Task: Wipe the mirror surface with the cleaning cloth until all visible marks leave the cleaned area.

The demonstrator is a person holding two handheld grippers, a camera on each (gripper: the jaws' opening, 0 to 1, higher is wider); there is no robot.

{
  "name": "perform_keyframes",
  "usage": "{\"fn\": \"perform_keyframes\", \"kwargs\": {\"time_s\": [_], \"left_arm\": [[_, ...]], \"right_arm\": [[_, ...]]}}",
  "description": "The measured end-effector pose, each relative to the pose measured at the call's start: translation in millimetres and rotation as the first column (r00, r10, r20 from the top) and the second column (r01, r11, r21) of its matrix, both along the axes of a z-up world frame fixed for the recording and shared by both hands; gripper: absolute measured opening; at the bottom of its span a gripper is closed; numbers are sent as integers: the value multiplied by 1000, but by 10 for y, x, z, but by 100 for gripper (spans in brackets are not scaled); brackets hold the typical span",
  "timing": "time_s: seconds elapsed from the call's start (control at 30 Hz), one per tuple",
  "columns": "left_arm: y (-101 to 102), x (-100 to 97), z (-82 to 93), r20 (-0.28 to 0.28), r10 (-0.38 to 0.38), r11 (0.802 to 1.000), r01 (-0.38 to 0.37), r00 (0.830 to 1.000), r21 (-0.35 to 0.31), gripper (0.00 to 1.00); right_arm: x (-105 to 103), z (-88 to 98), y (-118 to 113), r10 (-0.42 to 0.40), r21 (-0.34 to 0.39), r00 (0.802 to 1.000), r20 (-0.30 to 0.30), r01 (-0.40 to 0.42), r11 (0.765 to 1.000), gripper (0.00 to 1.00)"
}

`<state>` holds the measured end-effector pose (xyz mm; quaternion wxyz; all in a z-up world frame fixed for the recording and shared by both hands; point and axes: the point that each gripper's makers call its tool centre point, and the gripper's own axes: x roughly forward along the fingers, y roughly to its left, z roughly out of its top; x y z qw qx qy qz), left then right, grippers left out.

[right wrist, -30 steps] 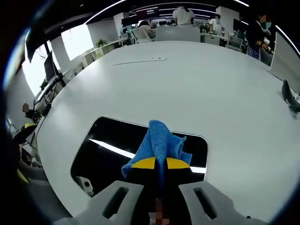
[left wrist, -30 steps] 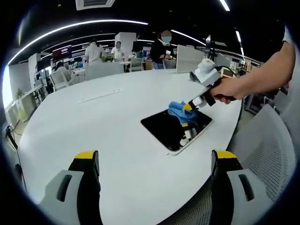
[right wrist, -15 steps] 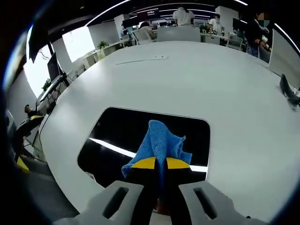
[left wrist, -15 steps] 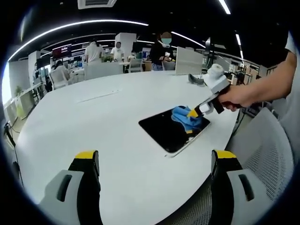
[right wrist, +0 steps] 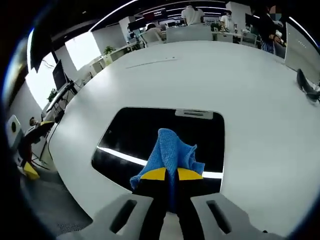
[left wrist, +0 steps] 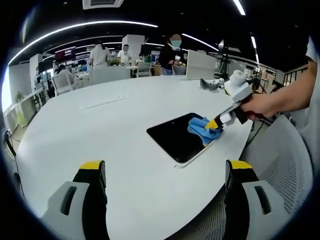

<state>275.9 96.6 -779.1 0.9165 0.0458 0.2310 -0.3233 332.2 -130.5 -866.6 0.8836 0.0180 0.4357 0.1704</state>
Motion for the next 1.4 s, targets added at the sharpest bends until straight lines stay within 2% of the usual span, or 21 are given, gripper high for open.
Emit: {"fn": "perform_keyframes", "kwargs": {"time_s": [0.5,0.7,1.03,1.4], "left_arm": [[-6,-2,22,11,0,1000,0,1000,1,99],[-28,-27,14,13,-17,1000,17,1000,12,99],[-52,-66,-10,5,-31,999,31,1000,25,99],[-62,-73,-36,-1,-36,999,36,999,36,99]], "right_arm": [[-179,-3,41,-14,21,999,-32,15,1000,1],[-184,0,48,-7,4,1000,-13,7,1000,1],[-225,8,52,-7,17,1000,-24,7,1000,1],[-228,12,46,-6,23,1000,-8,6,1000,1]]}}
